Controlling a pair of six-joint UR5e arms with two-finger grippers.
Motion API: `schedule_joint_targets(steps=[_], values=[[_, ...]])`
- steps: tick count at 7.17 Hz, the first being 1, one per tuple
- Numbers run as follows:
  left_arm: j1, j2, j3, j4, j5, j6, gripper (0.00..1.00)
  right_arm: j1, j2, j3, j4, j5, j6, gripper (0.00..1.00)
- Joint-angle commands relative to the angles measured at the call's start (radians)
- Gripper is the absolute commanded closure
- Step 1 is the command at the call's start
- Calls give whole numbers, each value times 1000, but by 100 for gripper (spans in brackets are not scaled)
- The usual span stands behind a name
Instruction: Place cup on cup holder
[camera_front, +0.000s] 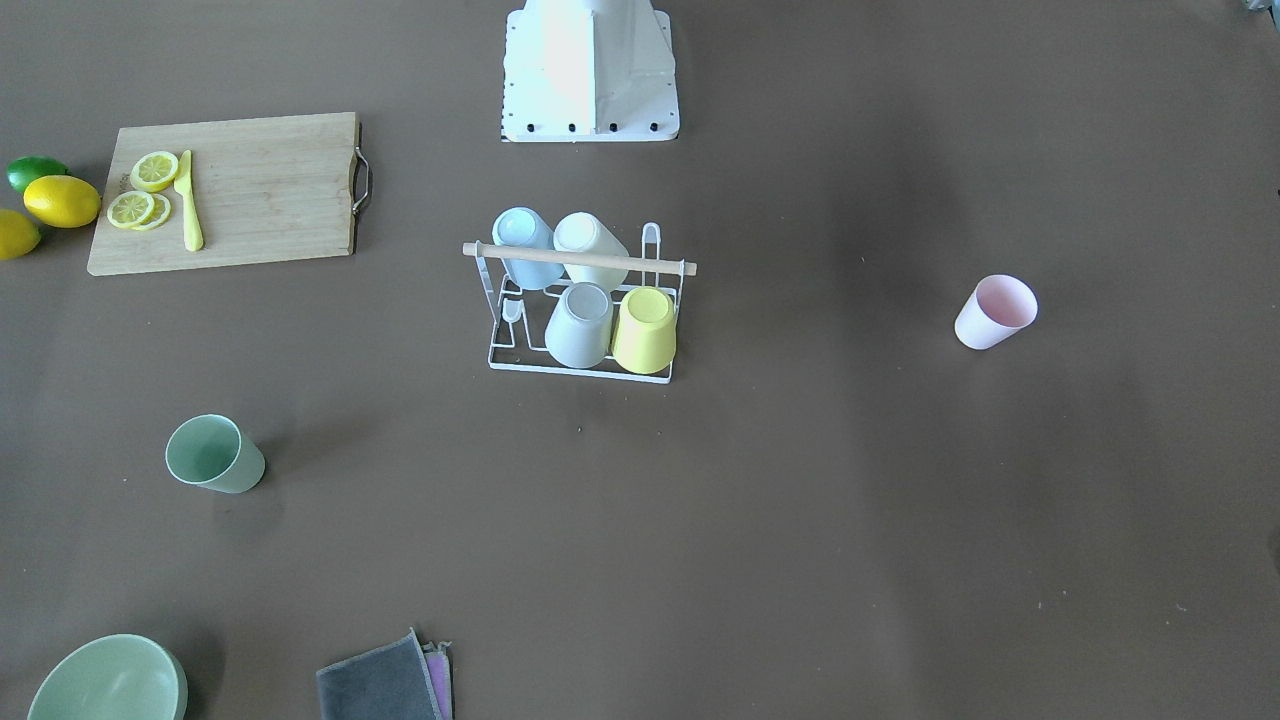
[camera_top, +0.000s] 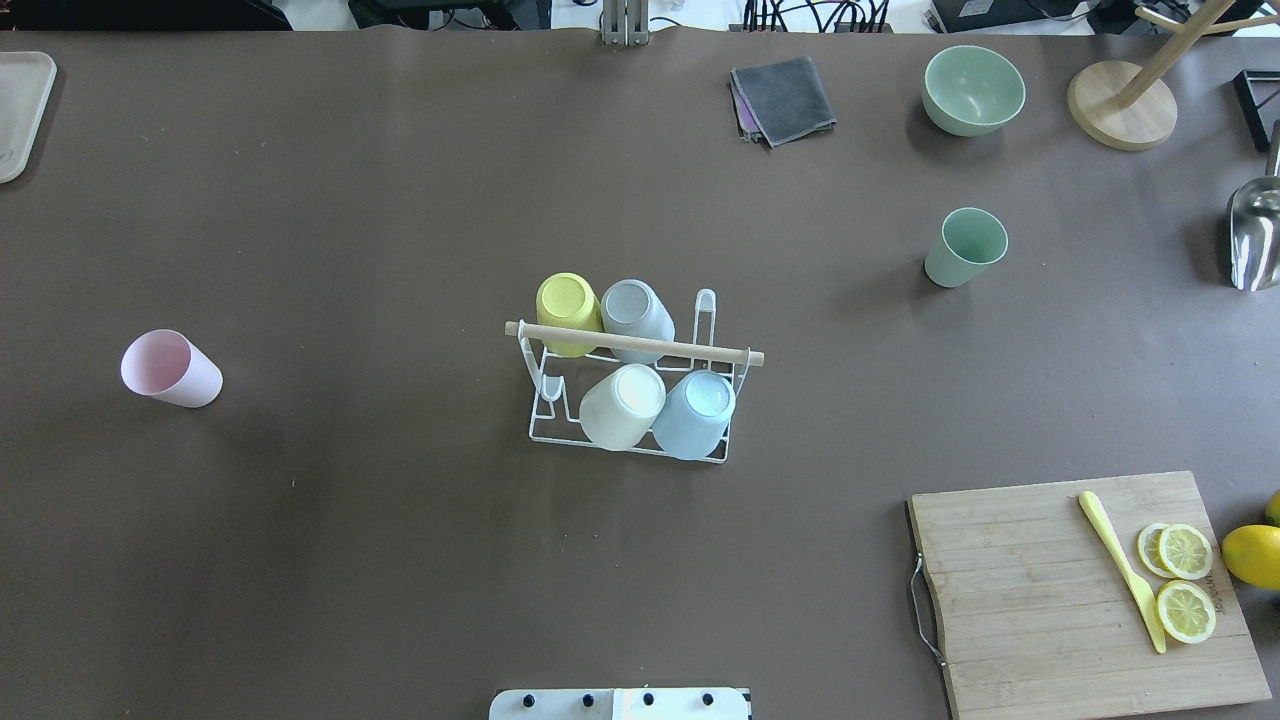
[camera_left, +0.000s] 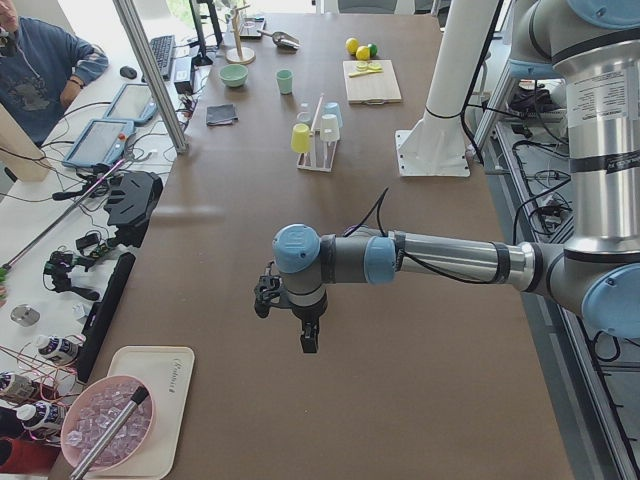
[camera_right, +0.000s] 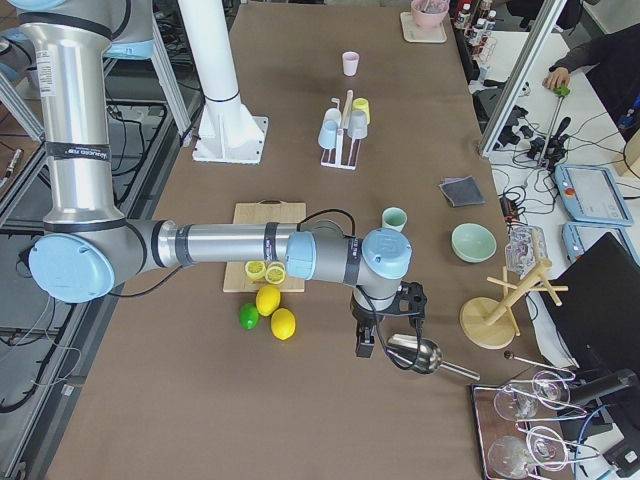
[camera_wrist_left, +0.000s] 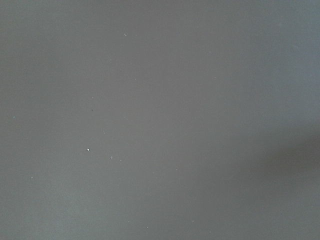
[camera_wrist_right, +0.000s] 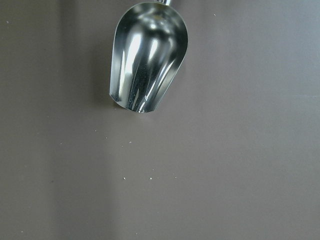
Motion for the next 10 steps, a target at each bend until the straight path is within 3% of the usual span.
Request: schedule_joint_targets(steps=[1,10], values=[[0,-2,0,-1,0,0,1,0,-1,0,0,-2,0,0],[5,-87,-6,-18,-5,-7,1,-3,5,10,0,-34,12,0]])
